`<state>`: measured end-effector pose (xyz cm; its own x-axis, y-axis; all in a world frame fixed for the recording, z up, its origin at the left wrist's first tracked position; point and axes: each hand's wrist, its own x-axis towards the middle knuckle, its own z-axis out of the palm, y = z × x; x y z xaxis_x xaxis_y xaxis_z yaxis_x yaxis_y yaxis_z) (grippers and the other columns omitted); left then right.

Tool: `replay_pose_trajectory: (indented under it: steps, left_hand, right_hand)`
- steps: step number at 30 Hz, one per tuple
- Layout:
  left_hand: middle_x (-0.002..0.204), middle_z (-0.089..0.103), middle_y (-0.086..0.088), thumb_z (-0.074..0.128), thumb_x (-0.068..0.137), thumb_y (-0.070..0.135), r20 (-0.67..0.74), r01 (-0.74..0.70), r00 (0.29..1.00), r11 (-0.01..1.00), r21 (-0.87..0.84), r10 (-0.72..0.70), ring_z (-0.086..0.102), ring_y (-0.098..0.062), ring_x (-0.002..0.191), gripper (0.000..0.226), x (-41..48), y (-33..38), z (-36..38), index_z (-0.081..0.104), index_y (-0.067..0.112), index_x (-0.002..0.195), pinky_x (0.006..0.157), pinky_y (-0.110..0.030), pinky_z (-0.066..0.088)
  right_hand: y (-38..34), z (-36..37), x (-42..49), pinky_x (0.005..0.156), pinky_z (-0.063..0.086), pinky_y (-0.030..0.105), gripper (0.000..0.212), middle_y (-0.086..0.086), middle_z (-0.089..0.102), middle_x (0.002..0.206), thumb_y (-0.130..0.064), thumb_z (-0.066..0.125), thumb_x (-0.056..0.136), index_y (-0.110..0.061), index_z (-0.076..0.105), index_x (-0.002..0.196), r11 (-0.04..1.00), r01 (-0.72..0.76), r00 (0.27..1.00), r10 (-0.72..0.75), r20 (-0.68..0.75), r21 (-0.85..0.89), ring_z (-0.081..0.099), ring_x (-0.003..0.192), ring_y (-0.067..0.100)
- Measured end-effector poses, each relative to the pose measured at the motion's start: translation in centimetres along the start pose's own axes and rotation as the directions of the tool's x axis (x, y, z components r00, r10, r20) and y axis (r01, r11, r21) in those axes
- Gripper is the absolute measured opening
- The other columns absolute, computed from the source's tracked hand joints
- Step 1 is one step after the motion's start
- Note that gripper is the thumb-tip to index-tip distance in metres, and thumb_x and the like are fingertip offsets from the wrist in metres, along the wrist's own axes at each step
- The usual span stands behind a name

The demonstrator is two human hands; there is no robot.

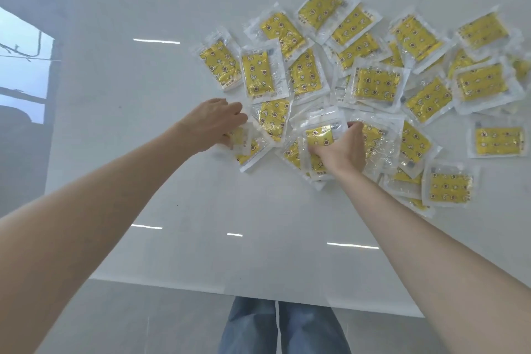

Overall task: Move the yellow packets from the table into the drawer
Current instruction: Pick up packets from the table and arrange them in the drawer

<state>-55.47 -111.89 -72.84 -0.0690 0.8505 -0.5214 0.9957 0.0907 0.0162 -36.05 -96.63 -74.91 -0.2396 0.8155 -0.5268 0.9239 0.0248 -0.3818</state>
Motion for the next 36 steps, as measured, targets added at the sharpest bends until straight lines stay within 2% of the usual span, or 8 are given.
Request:
replay_pose_trajectory:
  steps: [6,10,13,17,24,27,30,36]
  left_hand:
    - [0.089,0.047,-0.008,0.058,0.092,0.027,0.078,0.3,0.947,0.776,-0.555,-0.31,0.049,-0.028,0.081,0.037,-3.7,2.7,1.4,0.039,0.004,0.114,0.066,-0.033,0.033]
    - [0.071,0.052,-0.004,0.07,0.083,0.025,0.171,0.386,0.779,0.246,-0.889,-0.604,0.051,-0.027,0.068,0.04,-6.1,5.7,3.3,0.035,0.019,0.102,0.06,-0.039,0.044]
    - [0.071,0.056,0.002,0.075,0.079,0.017,0.274,0.221,0.633,-0.169,-0.96,-0.724,0.056,-0.016,0.061,0.061,-7.4,8.4,3.9,0.035,0.035,0.122,0.056,-0.03,0.052]
    - [0.093,0.065,0.005,0.08,0.074,0.021,0.415,0.065,0.571,-0.465,-0.883,-0.709,0.064,-0.008,0.08,0.059,-7.8,11.8,5.1,0.049,0.025,0.124,0.063,-0.018,0.056]
    - [0.093,0.064,0.0,0.082,0.071,0.021,0.516,0.133,0.536,-0.537,-0.833,-0.668,0.064,-0.018,0.086,0.042,-6.6,15.1,7.8,0.056,0.014,0.104,0.064,-0.021,0.054]
    - [0.116,0.055,0.0,0.082,0.071,0.02,0.473,0.197,0.488,-0.436,-0.878,-0.733,0.057,-0.016,0.101,0.067,-6.5,15.9,8.1,0.047,0.017,0.128,0.077,-0.024,0.049]
    - [0.135,0.041,0.002,0.08,0.072,0.022,0.386,0.284,0.436,-0.282,-0.916,-0.813,0.037,-0.017,0.127,0.084,-6.9,16.7,8.3,0.034,0.018,0.142,0.099,-0.026,0.036]
    - [0.139,0.022,-0.002,0.077,0.07,0.044,0.45,0.473,0.42,-0.233,-0.85,-0.788,0.022,-0.023,0.131,0.087,-6.1,18.3,8.0,0.033,0.025,0.141,0.102,-0.042,0.034]
  right_hand:
    - [0.4,-0.2,-1.7,0.064,0.036,0.027,0.037,-0.003,0.049,0.084,-0.034,0.07,0.082,-0.009,0.049,0.099,0.996,0.074,0.977,-0.081,0.198,0.044,0.05,0.088,0.022]
    - [1.3,0.2,-4.2,0.089,0.052,0.036,0.057,0.0,0.068,0.109,-0.04,0.079,0.066,-0.013,0.061,0.112,0.964,0.062,0.957,-0.13,0.258,0.257,0.063,0.102,0.019]
    - [2.4,0.4,-6.1,0.075,0.057,0.023,0.023,0.001,0.072,0.094,-0.019,0.081,0.072,-0.022,0.066,0.089,0.895,-0.026,0.944,-0.124,0.305,0.445,0.069,0.087,0.013]
    - [3.8,1.5,-7.6,0.066,0.056,0.015,0.022,-0.003,0.071,0.088,-0.015,0.082,0.072,-0.02,0.066,0.087,0.857,-0.081,0.928,-0.121,0.352,0.51,0.068,0.08,0.007]
    - [6.3,4.2,-7.4,0.088,0.053,0.035,0.054,0.004,0.065,0.114,-0.023,0.081,0.069,-0.012,0.058,0.116,0.943,-0.108,0.928,-0.019,0.373,0.316,0.063,0.104,0.021]
    - [6.7,4.2,-8.2,0.074,0.047,0.023,0.048,0.0,0.06,0.112,-0.024,0.073,0.078,-0.011,0.051,0.119,0.981,0.014,0.974,-0.058,0.218,0.195,0.061,0.095,0.016]
    - [7.1,4.3,-9.2,0.089,0.044,0.033,0.067,0.001,0.05,0.129,-0.028,0.074,0.077,-0.018,0.041,0.134,0.984,0.167,0.983,-0.171,0.069,0.068,0.047,0.119,0.021]
    - [8.2,4.7,-10.7,0.08,0.047,0.034,0.095,0.003,0.03,0.141,-0.024,0.077,0.076,-0.036,0.017,0.148,0.909,0.369,0.925,-0.338,0.176,-0.193,0.035,0.126,0.025]
